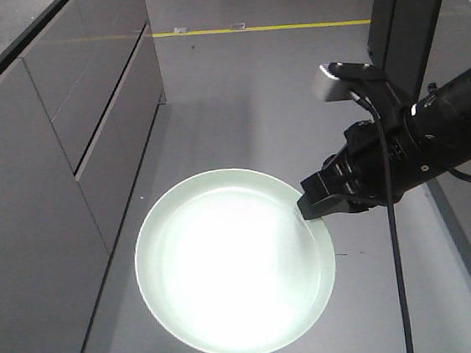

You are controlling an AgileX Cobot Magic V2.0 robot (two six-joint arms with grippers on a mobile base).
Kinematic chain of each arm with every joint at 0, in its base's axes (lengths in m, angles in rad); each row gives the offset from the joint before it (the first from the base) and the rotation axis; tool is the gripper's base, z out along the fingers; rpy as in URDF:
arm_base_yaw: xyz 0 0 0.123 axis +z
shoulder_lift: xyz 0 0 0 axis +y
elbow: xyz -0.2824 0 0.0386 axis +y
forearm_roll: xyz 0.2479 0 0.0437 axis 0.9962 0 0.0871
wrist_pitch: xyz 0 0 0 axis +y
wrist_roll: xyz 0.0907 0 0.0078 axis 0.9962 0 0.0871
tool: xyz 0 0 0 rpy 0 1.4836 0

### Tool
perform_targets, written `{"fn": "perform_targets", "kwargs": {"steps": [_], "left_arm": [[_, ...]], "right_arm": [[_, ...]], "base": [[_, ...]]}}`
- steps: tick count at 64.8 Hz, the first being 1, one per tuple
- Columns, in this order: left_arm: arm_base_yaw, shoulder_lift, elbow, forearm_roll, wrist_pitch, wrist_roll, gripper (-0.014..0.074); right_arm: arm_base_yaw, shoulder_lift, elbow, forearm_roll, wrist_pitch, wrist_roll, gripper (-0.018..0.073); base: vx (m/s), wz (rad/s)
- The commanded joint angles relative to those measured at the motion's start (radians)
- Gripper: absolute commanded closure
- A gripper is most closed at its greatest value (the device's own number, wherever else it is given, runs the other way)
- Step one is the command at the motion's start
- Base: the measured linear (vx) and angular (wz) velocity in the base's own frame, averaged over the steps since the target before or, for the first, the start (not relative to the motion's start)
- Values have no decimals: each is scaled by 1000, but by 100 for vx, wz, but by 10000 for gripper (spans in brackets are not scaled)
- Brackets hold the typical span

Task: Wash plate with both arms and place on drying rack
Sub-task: 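Drive the base along the aisle toward the sink counter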

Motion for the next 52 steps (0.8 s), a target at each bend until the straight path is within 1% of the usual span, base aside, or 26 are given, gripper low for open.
{"fn": "perform_targets", "kwargs": {"steps": [1,52], "left_arm": [[1,-14,-29,-2,-71,-8,603],[1,-14,-29,-2,-71,-8,603]], "right_arm": [[-2,-33,-24,43,-22,-12,561],[-2,-33,-24,43,-22,-12,561]], "base": [[19,-5],[18,-4]]}}
